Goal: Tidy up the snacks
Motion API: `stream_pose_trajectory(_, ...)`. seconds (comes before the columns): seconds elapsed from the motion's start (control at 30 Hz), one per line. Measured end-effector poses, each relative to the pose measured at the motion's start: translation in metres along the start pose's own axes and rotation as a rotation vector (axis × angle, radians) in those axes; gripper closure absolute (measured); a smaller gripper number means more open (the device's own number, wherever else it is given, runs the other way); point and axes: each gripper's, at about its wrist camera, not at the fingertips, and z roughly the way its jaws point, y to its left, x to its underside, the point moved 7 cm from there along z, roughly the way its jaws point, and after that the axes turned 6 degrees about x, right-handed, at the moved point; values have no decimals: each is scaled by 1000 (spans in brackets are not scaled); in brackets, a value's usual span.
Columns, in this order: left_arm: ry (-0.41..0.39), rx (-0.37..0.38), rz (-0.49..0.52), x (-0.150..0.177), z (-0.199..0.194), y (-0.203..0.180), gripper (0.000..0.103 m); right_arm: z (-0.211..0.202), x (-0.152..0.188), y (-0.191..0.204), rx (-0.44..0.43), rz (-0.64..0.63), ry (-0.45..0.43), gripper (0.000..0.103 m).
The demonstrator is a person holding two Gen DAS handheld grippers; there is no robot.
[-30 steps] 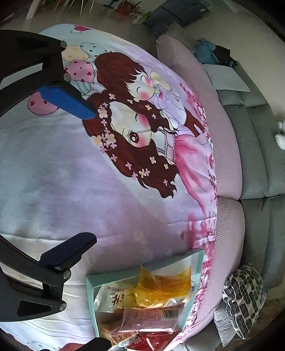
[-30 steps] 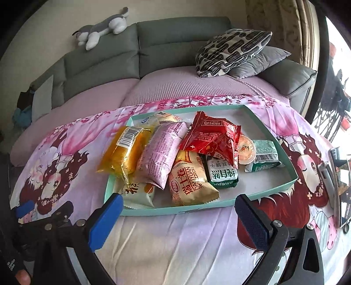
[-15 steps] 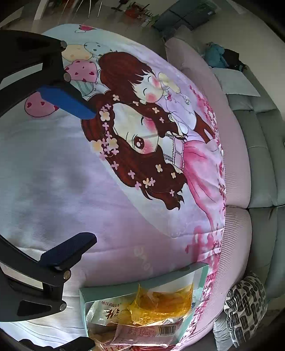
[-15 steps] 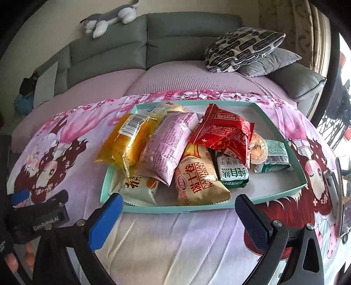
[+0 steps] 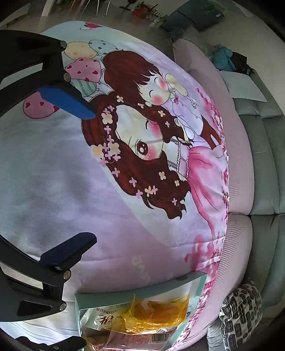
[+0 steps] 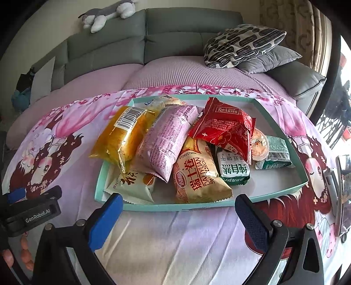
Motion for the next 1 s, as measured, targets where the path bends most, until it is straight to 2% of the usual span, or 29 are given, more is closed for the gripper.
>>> stream_pose_trajectory(0.8, 10, 0, -12, 1, 1, 0, 0, 1, 1, 2, 5, -7, 5, 0)
stream_pose_trajectory(1.0, -7, 27, -15, 0, -2, -1, 0, 1, 2, 2, 5, -10, 6, 0)
